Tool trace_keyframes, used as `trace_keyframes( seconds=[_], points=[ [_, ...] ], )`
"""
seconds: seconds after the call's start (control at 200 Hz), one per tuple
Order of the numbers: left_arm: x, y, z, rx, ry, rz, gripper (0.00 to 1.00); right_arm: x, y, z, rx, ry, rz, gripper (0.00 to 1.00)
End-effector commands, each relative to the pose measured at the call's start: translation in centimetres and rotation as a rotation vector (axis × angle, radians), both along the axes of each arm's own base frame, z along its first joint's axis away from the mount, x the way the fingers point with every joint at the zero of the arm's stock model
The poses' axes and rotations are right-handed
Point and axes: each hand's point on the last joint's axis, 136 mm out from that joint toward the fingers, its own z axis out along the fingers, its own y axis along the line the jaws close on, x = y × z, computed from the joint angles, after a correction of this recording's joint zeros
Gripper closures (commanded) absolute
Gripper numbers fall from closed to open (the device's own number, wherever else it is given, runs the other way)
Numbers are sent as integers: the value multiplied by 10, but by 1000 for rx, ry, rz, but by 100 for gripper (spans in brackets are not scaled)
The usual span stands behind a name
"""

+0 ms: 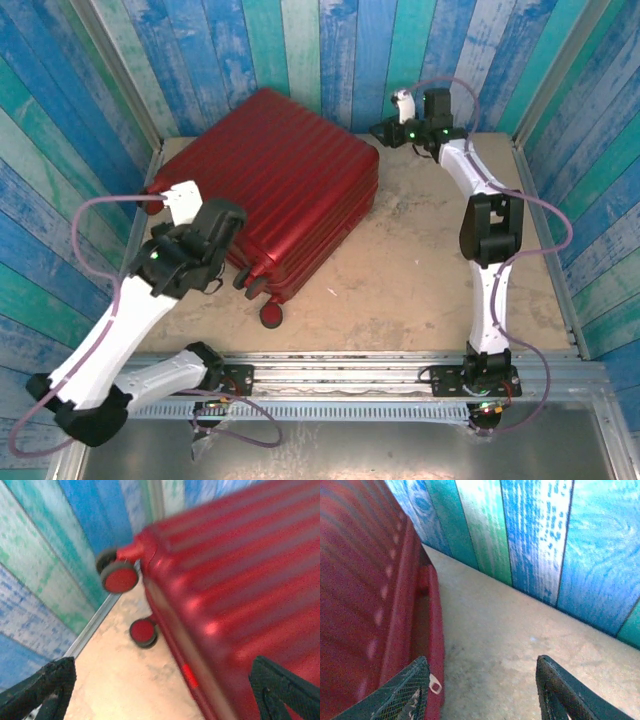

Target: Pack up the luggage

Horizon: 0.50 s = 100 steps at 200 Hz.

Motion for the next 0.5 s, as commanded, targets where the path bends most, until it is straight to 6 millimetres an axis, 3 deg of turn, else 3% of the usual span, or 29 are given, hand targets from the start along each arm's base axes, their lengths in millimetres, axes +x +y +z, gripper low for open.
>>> trace_keyframes(
  seconds=[0.0,0.1,0.361,0.496],
  points=[
    [-1,4,-22,-217,20,-6,5,-13,25,-11,23,91,106,43],
    [1,25,-58,-283,92,52,0,-13,34,-13,53,124,145,44],
    [31,54,-146,-639,184,136,15,-10,39,-27,96,216,149,62],
    [53,62,-157,-655,161,166,17,-24,51,-44,130,302,204,72]
  ],
)
